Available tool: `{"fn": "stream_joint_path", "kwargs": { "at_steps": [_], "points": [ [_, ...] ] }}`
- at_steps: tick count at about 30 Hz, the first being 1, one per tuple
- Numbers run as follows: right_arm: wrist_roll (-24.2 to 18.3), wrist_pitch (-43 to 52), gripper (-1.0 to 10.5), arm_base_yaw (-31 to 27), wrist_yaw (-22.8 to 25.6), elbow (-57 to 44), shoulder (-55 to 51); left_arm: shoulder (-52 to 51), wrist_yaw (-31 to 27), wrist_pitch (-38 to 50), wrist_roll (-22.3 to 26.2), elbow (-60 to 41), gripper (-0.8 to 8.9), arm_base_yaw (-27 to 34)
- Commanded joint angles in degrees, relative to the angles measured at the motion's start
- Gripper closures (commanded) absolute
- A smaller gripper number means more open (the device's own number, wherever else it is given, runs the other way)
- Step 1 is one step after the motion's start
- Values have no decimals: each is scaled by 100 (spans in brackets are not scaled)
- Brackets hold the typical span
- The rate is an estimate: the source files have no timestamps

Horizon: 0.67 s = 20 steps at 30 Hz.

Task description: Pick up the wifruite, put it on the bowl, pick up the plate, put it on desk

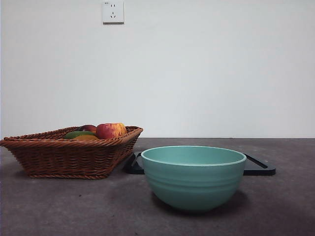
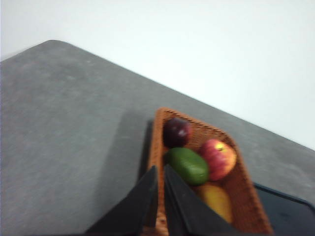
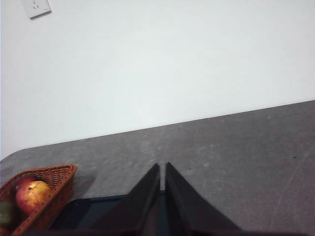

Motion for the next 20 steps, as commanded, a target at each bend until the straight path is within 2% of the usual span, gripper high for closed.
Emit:
{"fn": "stream_joint_path", "kwargs": {
  "at_steps": [1,6,12,20],
  "points": [
    [-46,-297,938,-7,-15,496,227,223,332,-142,127,509,796,13],
    [-468,-1130,938,-4,-348,1410,890,935,804,-809,693,1403,796,13],
    [-997,-2181,938,-4,-1113,2435,1939,1939,1635,-1729,1563,2365,796,9],
    [-1676,-3451,938,26,-2059,3445,3248,3073,2371,-2601,2170,3305,796,-160]
  ]
}}
